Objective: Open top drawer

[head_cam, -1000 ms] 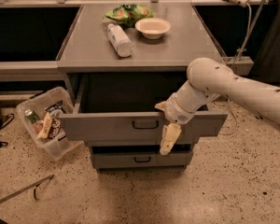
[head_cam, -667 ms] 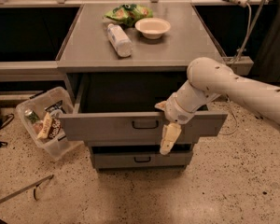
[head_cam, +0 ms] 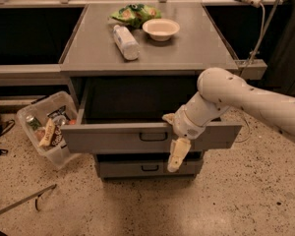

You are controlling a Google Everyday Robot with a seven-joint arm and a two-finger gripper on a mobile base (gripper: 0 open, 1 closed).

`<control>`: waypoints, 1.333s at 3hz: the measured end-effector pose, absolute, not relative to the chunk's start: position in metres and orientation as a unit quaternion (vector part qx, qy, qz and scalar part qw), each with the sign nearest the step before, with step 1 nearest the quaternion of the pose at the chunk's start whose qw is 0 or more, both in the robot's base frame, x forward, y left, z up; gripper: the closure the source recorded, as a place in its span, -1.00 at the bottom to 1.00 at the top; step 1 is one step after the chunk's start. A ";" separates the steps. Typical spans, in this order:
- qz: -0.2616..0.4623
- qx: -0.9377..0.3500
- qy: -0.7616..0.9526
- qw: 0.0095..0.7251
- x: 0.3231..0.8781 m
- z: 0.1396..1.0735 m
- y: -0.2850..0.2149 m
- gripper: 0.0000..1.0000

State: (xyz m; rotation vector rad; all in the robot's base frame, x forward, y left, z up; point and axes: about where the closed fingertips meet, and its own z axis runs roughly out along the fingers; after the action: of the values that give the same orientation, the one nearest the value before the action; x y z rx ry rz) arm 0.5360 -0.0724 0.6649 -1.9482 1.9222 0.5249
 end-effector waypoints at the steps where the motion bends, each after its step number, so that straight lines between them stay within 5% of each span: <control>1: 0.201 -0.678 0.685 0.175 0.503 0.672 -0.071 -1.00; 4: 0.231 -0.664 0.693 0.160 0.459 0.678 -0.071 -1.00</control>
Offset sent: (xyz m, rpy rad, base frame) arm -0.0330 0.0014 0.0074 0.0196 0.0294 -0.0150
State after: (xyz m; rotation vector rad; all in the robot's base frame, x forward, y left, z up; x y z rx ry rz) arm 0.4593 -0.0708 0.6779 -1.8968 1.9799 0.6586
